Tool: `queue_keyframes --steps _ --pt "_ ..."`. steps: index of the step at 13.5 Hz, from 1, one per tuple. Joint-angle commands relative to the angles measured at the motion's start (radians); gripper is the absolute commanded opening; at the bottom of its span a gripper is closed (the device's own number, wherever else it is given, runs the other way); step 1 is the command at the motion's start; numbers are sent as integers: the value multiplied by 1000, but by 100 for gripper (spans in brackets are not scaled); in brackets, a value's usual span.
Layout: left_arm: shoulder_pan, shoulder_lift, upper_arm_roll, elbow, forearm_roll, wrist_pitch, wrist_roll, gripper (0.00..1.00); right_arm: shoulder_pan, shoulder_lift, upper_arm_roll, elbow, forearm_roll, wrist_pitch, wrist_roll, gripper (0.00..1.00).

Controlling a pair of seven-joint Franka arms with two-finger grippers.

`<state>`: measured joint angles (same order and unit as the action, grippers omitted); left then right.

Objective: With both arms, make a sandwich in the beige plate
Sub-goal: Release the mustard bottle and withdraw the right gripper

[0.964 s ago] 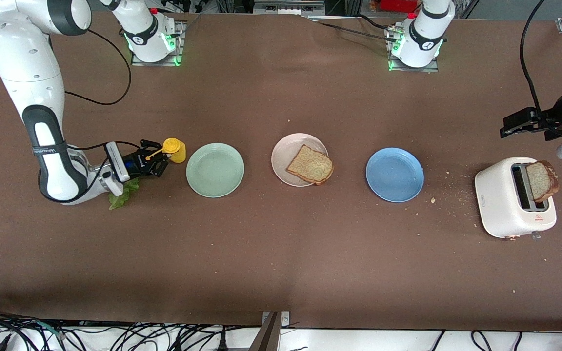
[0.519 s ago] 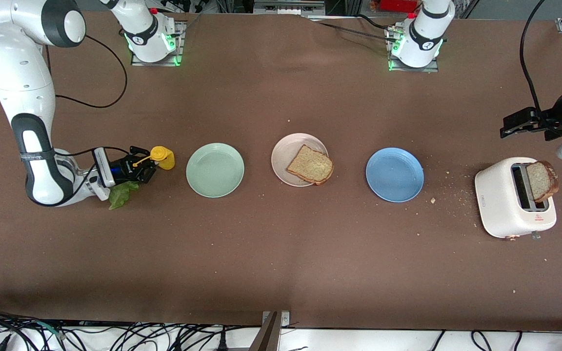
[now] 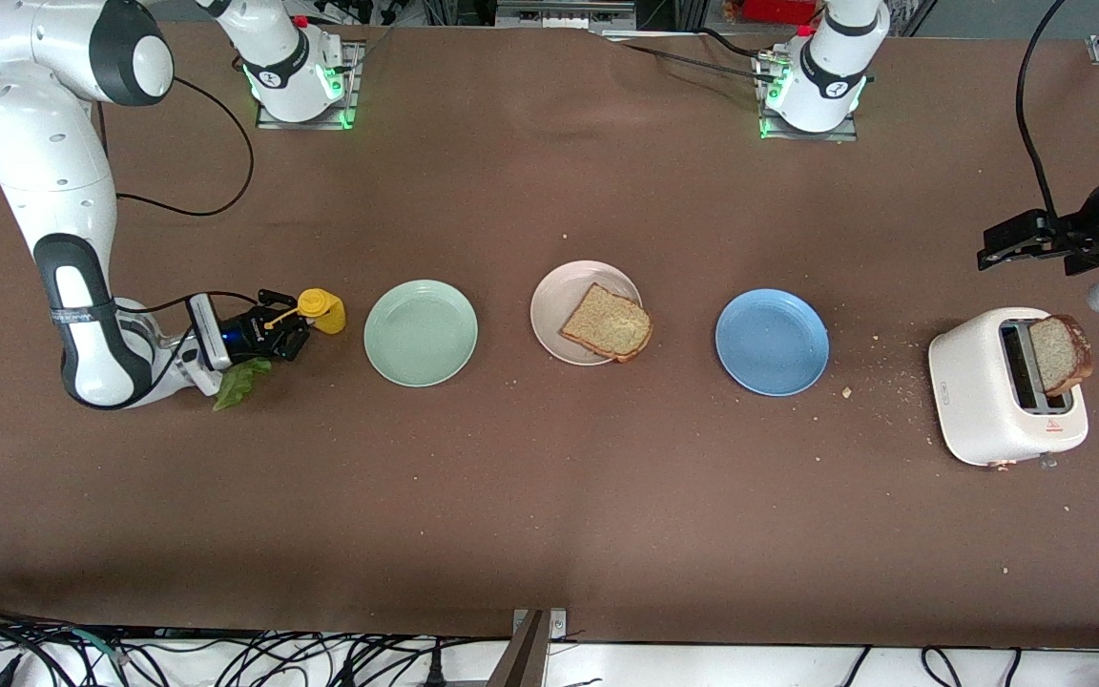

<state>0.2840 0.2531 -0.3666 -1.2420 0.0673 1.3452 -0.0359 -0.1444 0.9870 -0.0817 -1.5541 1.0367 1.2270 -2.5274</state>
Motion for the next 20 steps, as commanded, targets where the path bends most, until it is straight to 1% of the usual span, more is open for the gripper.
queue_keyframes --steps 1,2,3,5,7,9,11,13,15,17,18,19,20 --pt "0 -12 -5 -5 29 -9 -10 100 -17 25 8 40 -1 -30 2 100" --pt "-2 -12 -5 -5 32 -9 -10 100 -18 27 2 54 -12 -64 22 100" --pt "0 -12 -5 -7 29 -9 -10 100 -18 25 -19 71 -42 -78 56 100" --pt "0 -12 -3 -5 29 -9 -10 100 -20 25 -53 167 -87 -102 71 100" --pt "0 -12 -3 -5 29 -9 -10 100 -20 16 -78 286 -157 -138 168 100" --pt "0 -12 -5 -5 29 -9 -10 100 -20 -11 -105 366 -199 -147 247 100" --pt "-2 -12 -5 -5 29 -8 -10 100 -18 -54 -119 437 -277 -138 350 100" --pt "-2 -12 -5 -5 29 -9 -10 100 -1 -149 -121 447 -367 -127 497 100" --pt "-2 -12 -5 -5 29 -9 -10 100 38 -258 -119 431 -496 -72 693 100" --pt "-2 -12 -5 -5 29 -9 -10 100 78 -356 -118 384 -605 15 940 100" --pt "-2 -12 -5 -5 29 -8 -10 100 103 -398 -115 359 -678 87 1069 100" --pt "-2 -12 -5 -5 29 -8 -10 100 138 -428 -113 336 -766 157 1167 100" --pt "-2 -12 -5 -5 29 -8 -10 100 163 -445 -113 300 -823 211 1238 100"
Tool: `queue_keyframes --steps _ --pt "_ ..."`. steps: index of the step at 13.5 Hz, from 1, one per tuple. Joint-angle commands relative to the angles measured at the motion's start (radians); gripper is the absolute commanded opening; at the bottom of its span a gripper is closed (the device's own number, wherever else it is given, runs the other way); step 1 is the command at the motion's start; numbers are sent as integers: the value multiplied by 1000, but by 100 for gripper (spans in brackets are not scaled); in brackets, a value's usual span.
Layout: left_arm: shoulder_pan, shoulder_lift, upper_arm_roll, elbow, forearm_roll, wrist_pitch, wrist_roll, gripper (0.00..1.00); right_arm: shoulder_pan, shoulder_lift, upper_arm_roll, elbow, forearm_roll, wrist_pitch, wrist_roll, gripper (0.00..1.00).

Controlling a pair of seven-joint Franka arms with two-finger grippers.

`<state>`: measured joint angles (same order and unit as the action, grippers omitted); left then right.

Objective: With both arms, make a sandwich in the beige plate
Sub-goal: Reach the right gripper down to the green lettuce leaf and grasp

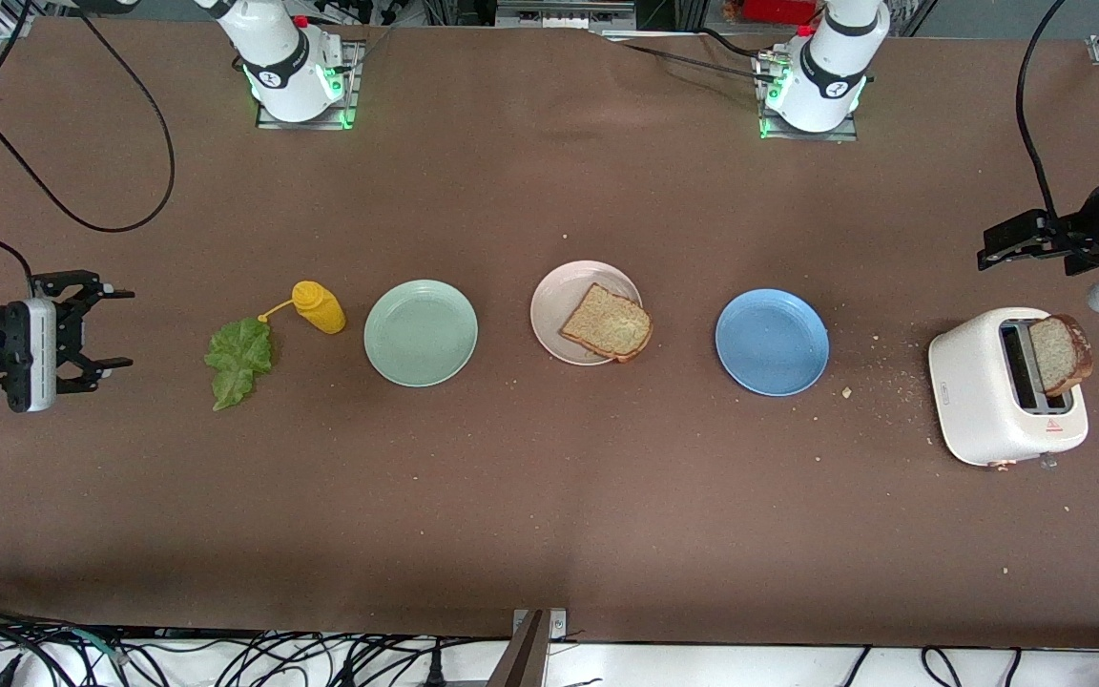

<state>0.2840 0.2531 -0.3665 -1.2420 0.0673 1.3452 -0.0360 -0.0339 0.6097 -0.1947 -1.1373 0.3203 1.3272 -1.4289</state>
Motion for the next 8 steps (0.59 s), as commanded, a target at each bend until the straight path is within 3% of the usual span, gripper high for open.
queue_keyframes --steps 1,4,8 --pt "-2 -11 -5 -4 29 -8 -10 100 60 -80 0 -149 -119 153 221 100" --pt "-2 -11 -5 -5 29 -8 -10 100 110 -128 0 -229 -217 256 559 100" --pt "-2 -12 -5 -5 29 -8 -10 100 167 -191 9 -435 -277 446 983 100"
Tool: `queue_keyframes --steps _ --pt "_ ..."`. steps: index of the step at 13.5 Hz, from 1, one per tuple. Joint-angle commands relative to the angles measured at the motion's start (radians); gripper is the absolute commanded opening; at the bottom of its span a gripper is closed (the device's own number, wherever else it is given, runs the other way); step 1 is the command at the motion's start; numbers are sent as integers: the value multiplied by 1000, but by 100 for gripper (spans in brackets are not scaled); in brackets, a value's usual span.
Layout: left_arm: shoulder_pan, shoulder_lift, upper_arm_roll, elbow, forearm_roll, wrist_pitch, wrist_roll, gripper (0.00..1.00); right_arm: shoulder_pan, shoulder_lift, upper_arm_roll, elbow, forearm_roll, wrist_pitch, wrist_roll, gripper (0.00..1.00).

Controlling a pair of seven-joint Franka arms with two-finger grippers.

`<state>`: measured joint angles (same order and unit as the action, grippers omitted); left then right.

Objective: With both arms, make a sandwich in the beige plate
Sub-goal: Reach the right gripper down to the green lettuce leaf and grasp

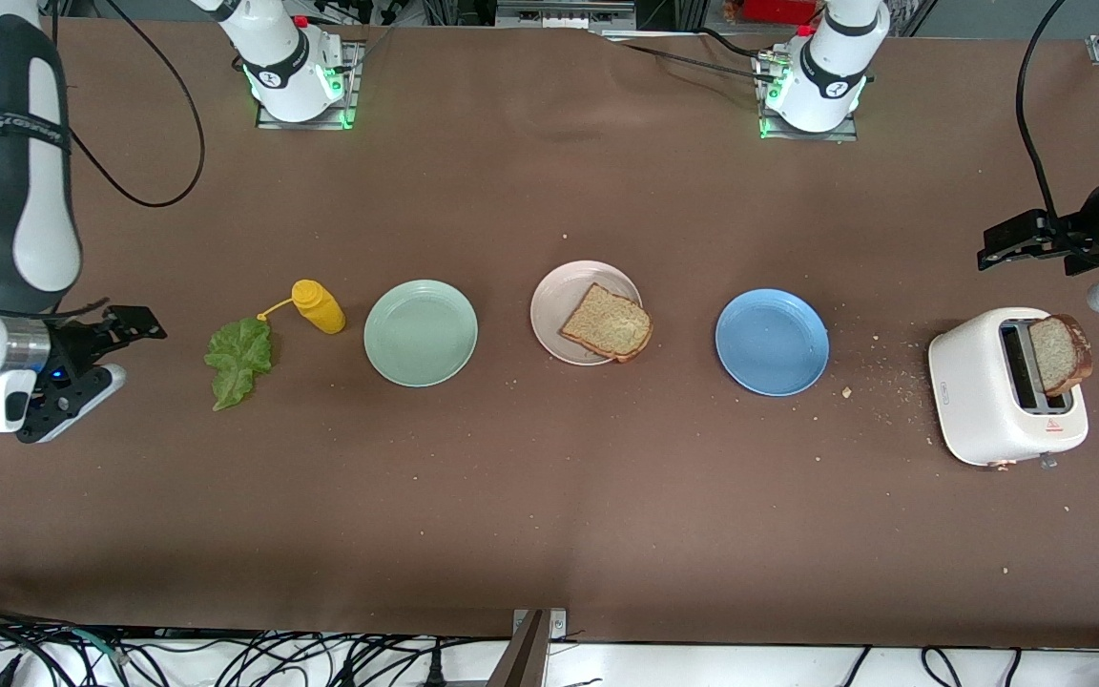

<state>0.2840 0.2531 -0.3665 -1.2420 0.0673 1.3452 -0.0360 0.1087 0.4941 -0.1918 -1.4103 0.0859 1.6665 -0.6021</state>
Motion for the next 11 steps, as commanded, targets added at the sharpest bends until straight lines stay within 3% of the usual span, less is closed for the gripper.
queue_keyframes --steps 1,3,5,7,11 --pt "-2 -11 -5 -5 29 -8 -10 100 46 -77 6 -195 -47 142 271 100" --pt "-2 -12 -5 -5 29 -8 -10 100 81 -91 6 -229 -81 160 436 100" --pt "-2 -12 -5 -5 29 -8 -10 100 85 -133 46 -294 -158 211 565 100" --pt "-2 -11 -5 -5 29 -8 -10 100 85 -146 54 -337 -224 248 575 100" --pt "-2 -12 -5 -5 29 -8 -10 100 82 -149 52 -338 -232 251 562 100"
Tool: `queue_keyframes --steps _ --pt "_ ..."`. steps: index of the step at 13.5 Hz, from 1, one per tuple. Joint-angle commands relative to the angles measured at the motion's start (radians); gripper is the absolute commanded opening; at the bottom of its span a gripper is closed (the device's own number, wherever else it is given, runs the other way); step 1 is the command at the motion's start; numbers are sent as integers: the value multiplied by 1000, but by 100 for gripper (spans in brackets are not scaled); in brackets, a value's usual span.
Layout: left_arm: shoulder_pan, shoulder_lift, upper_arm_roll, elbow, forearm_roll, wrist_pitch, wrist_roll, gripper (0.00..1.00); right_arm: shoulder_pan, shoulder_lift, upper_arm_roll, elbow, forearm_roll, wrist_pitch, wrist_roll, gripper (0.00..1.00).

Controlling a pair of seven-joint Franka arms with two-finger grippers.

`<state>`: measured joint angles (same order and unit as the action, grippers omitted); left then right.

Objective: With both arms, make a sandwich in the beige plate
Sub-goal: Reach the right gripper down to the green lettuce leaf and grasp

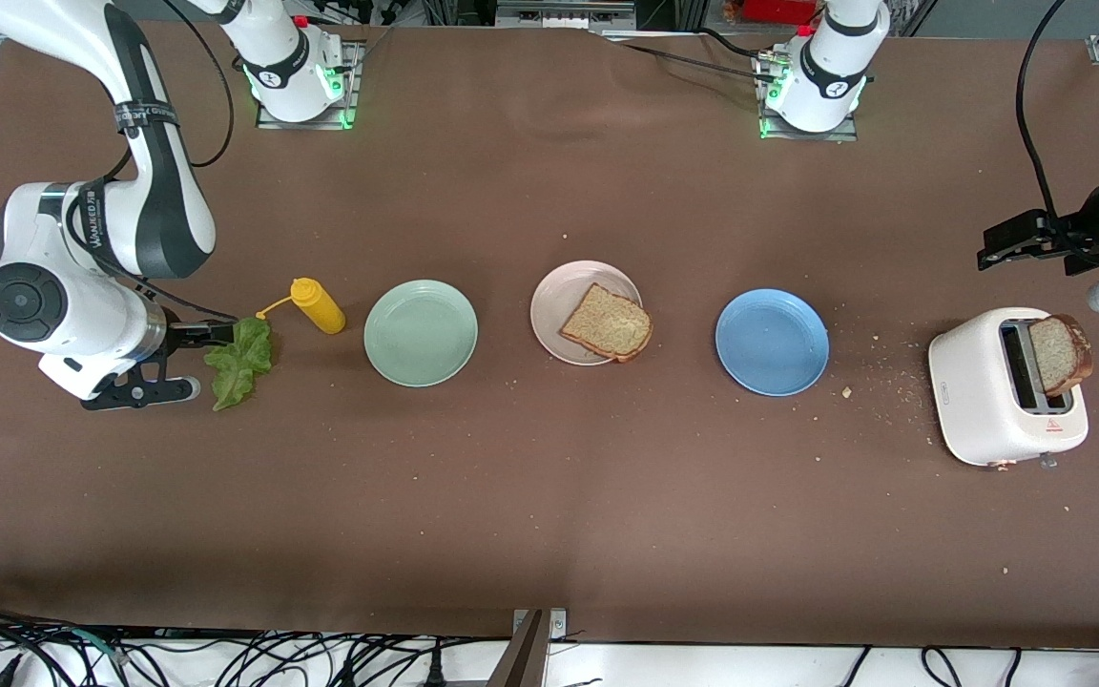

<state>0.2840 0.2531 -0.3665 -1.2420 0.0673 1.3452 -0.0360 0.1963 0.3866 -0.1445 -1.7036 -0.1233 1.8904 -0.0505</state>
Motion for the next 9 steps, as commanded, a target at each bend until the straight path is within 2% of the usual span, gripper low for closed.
queue_keyframes --steps 1,4,9 --pt "-2 -12 -5 -5 29 -8 -10 100 -8 -42 5 -45 -22 18 0 100" --pt "-2 -12 -5 -5 29 -8 -10 100 -9 -40 5 -83 -21 65 -9 100" --pt "-2 -11 -5 -5 29 -8 -10 100 -32 -26 3 -235 -22 356 -3 100"
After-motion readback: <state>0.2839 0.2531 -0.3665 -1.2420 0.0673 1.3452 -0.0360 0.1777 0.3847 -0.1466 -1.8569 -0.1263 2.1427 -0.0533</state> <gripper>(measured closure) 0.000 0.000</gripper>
